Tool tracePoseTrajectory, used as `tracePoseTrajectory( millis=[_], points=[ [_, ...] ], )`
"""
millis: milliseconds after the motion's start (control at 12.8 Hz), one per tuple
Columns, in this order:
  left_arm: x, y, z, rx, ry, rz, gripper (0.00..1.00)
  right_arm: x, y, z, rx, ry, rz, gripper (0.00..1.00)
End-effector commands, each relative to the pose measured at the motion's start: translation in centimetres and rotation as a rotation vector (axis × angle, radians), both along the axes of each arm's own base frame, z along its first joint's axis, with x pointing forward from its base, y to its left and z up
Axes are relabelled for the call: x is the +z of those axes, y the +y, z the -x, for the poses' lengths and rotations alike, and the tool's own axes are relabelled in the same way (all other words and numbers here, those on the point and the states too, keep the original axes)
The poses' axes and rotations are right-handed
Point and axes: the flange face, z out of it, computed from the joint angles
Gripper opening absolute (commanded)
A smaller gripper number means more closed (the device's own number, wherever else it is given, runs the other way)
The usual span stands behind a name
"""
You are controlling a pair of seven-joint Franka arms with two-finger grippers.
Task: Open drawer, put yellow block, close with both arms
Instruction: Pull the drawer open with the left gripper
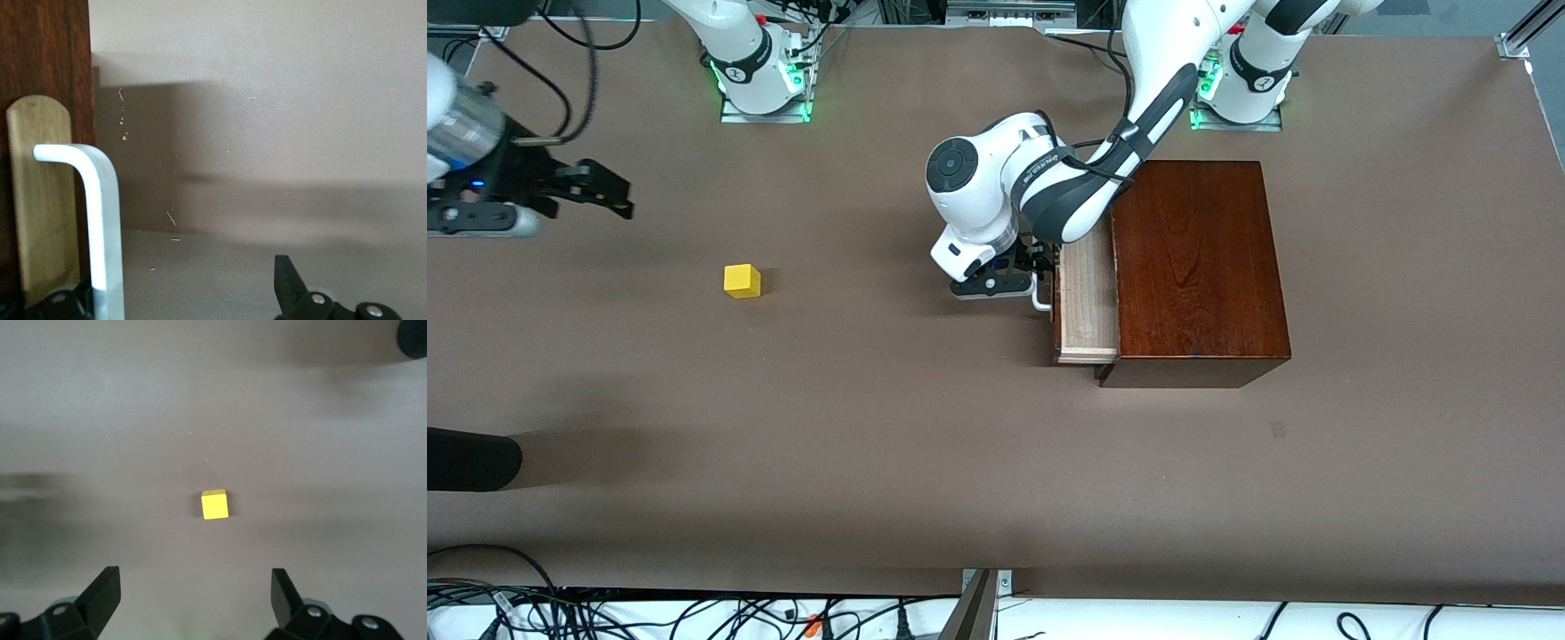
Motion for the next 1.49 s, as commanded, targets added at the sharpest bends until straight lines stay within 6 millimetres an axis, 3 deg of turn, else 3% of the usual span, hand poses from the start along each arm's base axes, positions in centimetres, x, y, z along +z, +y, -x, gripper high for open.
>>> tracePoseTrajectory(
  millis=[0, 313, 861, 1174, 1409],
  points=[
    [0.5, -4.2, 1.9, 0.029, 0.035, 0.125, 1.0, -2.0, -0.3, 4.6, -0.021, -0.052, -0.013, 1.0],
    [2.2, -3.5, 0.4, 0.092, 0.059, 0.183, 1.0, -3.9, -0.3, 5.0, -0.023, -0.043, -0.011, 1.0],
    [2.9, -2.3, 2.7, 0.062, 0.147, 0.021, 1.0, -5.3, -0.4, 3.3, -0.025, -0.023, -0.012, 1.0],
    [3.2, -1.8, 2.6, 0.067, 0.16, 0.0, 1.0, -5.6, -0.5, 1.8, -0.027, -0.012, -0.011, 1.0],
    [10.5, 0.2, 1.6, 0.062, 0.114, 0.034, 1.0, -5.8, -0.5, 1.3, -0.028, -0.009, -0.011, 1.0]
  ],
)
